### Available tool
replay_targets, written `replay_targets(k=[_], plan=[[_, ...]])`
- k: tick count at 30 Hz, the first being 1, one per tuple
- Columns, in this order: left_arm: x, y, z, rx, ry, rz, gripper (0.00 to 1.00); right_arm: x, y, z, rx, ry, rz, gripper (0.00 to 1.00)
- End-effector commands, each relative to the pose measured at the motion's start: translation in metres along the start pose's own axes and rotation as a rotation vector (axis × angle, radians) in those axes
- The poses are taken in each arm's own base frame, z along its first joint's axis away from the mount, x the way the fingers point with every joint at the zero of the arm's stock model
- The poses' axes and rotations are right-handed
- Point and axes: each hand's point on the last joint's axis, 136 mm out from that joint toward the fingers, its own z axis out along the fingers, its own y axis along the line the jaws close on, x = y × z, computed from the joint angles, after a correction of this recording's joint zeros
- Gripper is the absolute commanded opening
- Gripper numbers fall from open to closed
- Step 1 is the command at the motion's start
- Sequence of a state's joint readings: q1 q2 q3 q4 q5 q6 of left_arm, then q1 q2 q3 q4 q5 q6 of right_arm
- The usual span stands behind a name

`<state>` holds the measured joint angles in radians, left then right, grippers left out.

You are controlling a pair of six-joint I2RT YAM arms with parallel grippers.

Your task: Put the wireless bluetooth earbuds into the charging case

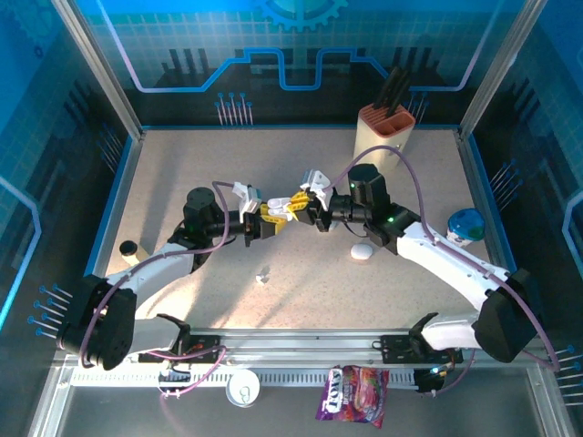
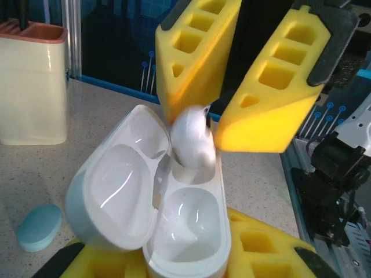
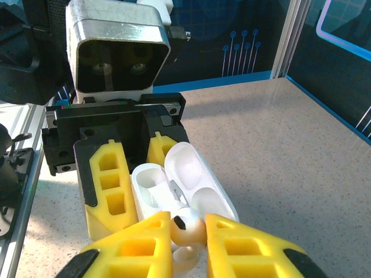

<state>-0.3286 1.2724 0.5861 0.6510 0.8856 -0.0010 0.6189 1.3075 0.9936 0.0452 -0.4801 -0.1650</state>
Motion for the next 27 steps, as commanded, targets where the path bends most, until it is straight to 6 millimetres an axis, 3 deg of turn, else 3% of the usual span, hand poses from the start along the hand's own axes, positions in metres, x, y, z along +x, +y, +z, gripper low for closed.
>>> replay_targets(k=[1, 4, 8, 12, 16, 21, 25, 27], plan=[[-0.022, -0.001, -0.001, -0.013, -0.057, 0.072, 0.06, -0.005, -0.004, -0.009, 0.021, -0.024, 0.021, 0.43], [-0.021, 0.002, -0.001, -0.029, -0.058, 0.073, 0.06, -0.016, -0.007, -0.019, 0.040, -0.076, 0.044, 0.51], [-0.021, 0.009, 0.000, -0.062, -0.076, 0.076, 0.05, -0.019, -0.021, -0.037, 0.059, -0.159, 0.133, 0.53], [-0.027, 0.020, -0.003, -0.132, -0.104, 0.084, 0.03, 0.014, -0.036, -0.043, 0.121, -0.120, 0.296, 0.59], [-0.036, 0.032, -0.008, -0.220, -0.131, 0.094, 0.02, 0.071, -0.039, -0.033, 0.164, 0.073, 0.481, 0.60], [-0.043, 0.052, -0.020, -0.324, -0.168, 0.100, 0.01, 0.118, -0.012, -0.005, 0.073, 0.248, 0.594, 0.61], [-0.062, 0.066, -0.039, -0.394, -0.274, 0.074, 0.01, 0.148, 0.019, 0.028, -0.011, 0.386, 0.632, 0.61], [-0.070, 0.072, -0.047, -0.413, -0.307, 0.053, 0.01, 0.148, 0.029, 0.049, -0.052, 0.415, 0.636, 0.62]])
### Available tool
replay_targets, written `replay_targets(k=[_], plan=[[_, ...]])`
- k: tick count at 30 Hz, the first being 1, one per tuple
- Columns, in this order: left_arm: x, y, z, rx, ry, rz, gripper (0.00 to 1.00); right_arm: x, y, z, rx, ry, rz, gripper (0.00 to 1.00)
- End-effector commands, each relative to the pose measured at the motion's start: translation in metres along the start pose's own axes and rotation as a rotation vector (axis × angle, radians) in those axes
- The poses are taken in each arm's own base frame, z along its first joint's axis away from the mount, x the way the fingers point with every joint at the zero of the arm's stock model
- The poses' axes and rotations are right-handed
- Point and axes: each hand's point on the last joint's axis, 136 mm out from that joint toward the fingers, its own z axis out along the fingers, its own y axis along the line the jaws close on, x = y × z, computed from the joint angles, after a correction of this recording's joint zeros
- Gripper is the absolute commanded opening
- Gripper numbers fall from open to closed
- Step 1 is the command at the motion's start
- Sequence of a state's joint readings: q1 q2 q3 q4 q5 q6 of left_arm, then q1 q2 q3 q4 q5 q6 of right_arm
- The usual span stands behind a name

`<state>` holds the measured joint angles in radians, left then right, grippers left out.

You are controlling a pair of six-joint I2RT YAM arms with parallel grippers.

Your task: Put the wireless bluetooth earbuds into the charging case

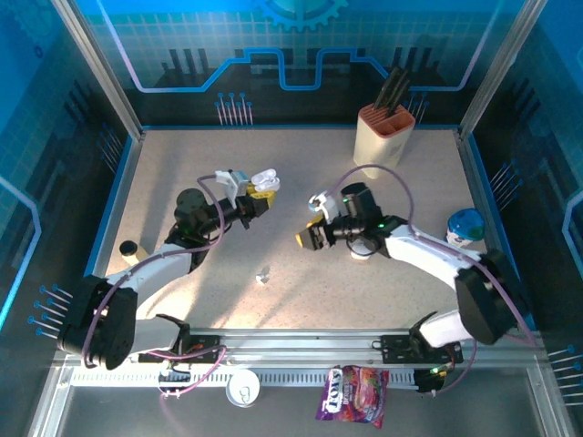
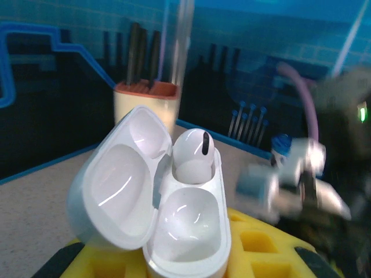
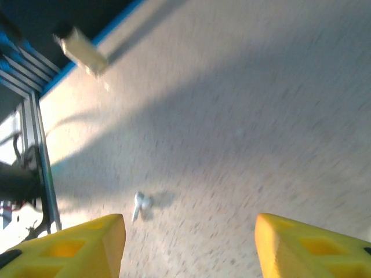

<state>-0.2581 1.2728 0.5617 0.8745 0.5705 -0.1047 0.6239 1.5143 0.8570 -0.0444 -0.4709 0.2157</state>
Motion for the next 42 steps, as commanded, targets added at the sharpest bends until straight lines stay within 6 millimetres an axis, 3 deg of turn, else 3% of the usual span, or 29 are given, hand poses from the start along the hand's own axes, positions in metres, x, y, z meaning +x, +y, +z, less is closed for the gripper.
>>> replay_targets(k=[1, 8, 16, 22, 29, 42], plan=[[-0.032, 0.015, -0.009, -0.062, -0.121, -0.006, 0.01, 0.003, 0.021, 0.030, -0.048, 0.085, 0.015, 0.62], [-0.043, 0.024, -0.017, -0.093, -0.143, -0.004, 0.01, 0.017, 0.051, 0.095, -0.129, 0.218, -0.042, 0.56], [-0.042, 0.021, -0.020, -0.085, -0.124, 0.000, 0.02, 0.036, 0.065, 0.133, -0.231, 0.365, -0.049, 0.49], [-0.039, 0.020, -0.019, -0.074, -0.112, -0.005, 0.02, 0.055, 0.063, 0.142, -0.251, 0.476, -0.041, 0.46], [-0.037, 0.021, -0.019, -0.080, -0.105, -0.006, 0.02, 0.069, 0.064, 0.134, -0.257, 0.523, -0.034, 0.40], [-0.035, 0.021, -0.016, -0.068, -0.101, -0.019, 0.02, 0.074, 0.051, 0.126, -0.181, 0.535, -0.047, 0.36]])
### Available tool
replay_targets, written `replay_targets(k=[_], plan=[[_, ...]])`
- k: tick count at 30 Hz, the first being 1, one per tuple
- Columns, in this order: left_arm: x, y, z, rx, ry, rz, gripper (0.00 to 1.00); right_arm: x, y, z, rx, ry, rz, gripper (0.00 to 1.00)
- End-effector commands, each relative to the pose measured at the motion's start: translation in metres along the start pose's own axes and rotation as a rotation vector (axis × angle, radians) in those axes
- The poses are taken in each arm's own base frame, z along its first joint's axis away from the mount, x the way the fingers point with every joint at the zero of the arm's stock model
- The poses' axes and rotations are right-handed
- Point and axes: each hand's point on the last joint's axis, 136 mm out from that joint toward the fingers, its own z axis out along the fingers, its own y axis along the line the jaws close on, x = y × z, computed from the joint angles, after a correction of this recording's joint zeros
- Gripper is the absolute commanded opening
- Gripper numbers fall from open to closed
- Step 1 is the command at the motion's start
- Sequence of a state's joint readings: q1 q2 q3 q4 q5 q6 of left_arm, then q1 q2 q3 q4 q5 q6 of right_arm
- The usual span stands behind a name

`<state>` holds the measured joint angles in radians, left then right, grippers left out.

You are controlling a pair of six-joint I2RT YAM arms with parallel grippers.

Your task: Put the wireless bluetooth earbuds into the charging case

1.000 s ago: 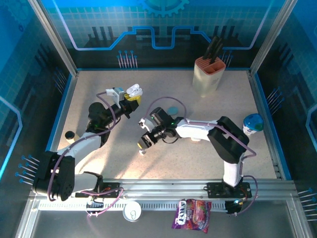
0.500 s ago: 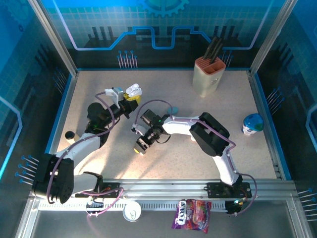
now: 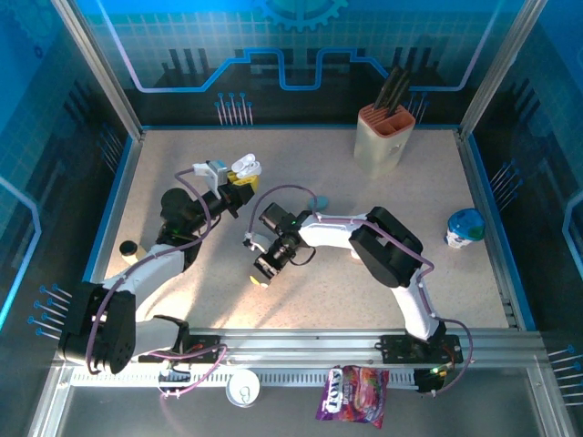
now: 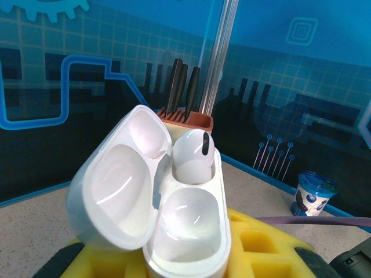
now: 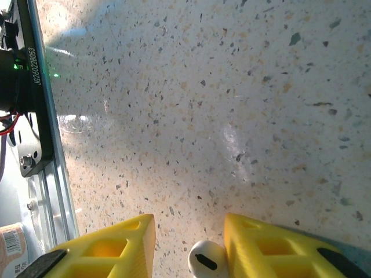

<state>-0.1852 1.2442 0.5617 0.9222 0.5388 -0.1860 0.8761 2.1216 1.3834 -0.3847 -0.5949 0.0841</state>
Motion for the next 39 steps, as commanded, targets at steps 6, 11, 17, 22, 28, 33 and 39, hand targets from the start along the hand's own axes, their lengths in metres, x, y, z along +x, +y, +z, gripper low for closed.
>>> replay_targets(k=[6, 11, 17, 22, 28, 33, 39], plan=[[-0.006, -0.002, -0.001, 0.019, -0.014, 0.002, 0.02, 0.019, -0.008, -0.012, 0.077, 0.044, 0.010, 0.40], [-0.005, -0.001, 0.000, 0.018, -0.012, 0.005, 0.03, 0.022, -0.004, -0.010, 0.047, 0.060, 0.007, 0.38], [-0.005, -0.002, 0.000, 0.020, -0.012, 0.004, 0.03, 0.018, -0.007, -0.005, 0.048, 0.059, 0.022, 0.27], [-0.003, -0.001, 0.000, 0.018, -0.002, 0.005, 0.03, 0.014, -0.008, -0.011, 0.079, 0.039, 0.018, 0.21], [-0.001, 0.000, 0.001, 0.016, 0.002, 0.008, 0.04, -0.002, -0.014, -0.033, 0.156, -0.065, 0.006, 0.17], [0.009, 0.004, 0.003, 0.002, 0.034, 0.022, 0.05, -0.019, -0.023, -0.076, 0.241, -0.241, 0.022, 0.17], [0.031, 0.002, 0.013, 0.002, 0.096, 0.053, 0.05, -0.024, -0.038, -0.155, 0.452, -0.435, 0.009, 0.16]])
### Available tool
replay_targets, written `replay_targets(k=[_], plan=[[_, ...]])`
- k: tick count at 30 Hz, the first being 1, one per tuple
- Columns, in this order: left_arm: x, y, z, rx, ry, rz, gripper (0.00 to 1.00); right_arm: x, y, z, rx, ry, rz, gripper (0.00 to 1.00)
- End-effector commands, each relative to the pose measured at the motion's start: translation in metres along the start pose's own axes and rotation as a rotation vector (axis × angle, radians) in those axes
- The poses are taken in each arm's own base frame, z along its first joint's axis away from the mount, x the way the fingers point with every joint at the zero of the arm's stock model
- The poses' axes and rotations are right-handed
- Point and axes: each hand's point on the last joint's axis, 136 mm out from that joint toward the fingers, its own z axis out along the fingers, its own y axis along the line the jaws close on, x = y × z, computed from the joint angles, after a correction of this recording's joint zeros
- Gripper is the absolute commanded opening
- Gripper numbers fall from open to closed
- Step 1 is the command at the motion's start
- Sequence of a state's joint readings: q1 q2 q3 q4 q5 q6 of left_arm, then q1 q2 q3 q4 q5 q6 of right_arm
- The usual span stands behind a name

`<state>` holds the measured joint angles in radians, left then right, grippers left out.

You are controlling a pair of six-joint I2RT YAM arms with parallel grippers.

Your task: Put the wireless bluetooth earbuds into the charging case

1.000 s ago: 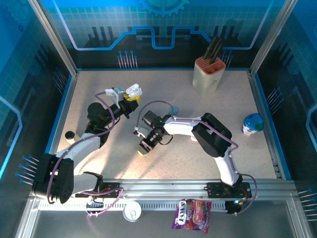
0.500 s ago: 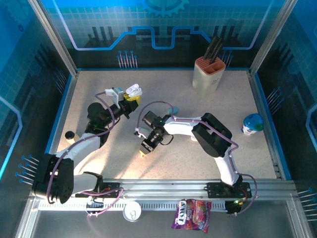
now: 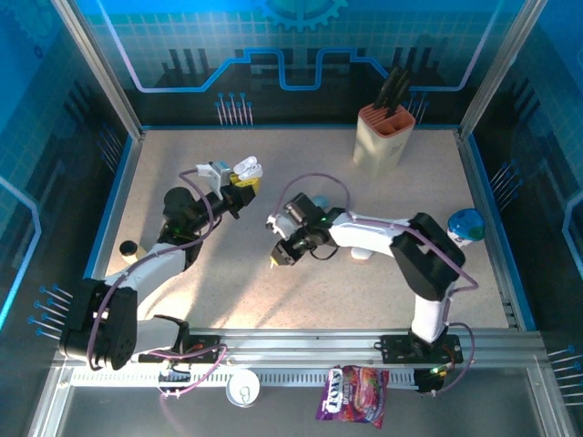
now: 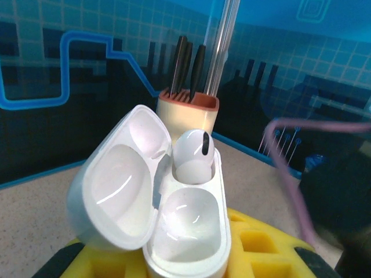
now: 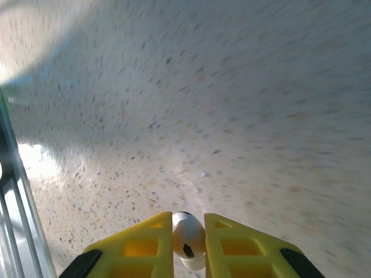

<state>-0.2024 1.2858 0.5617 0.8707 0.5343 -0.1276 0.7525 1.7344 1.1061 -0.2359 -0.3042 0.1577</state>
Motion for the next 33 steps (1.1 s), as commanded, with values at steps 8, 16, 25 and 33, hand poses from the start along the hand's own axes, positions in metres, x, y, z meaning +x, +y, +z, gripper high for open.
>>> replay_targets(k=[8, 16, 25, 33], plan=[[0.029, -0.006, 0.014, 0.022, 0.088, 0.057, 0.05, -0.070, -0.029, -0.125, 0.268, -0.344, -0.109, 0.14], [0.059, -0.033, 0.012, 0.165, 0.152, 0.109, 0.04, -0.103, 0.022, -0.167, 0.255, -0.470, -0.295, 0.14], [0.082, -0.065, 0.011, 0.342, 0.221, 0.130, 0.05, -0.119, 0.049, -0.149, 0.303, -0.437, -0.455, 0.14], [0.089, -0.079, 0.009, 0.411, 0.272, 0.098, 0.06, -0.119, 0.042, -0.133, 0.334, -0.385, -0.478, 0.14]])
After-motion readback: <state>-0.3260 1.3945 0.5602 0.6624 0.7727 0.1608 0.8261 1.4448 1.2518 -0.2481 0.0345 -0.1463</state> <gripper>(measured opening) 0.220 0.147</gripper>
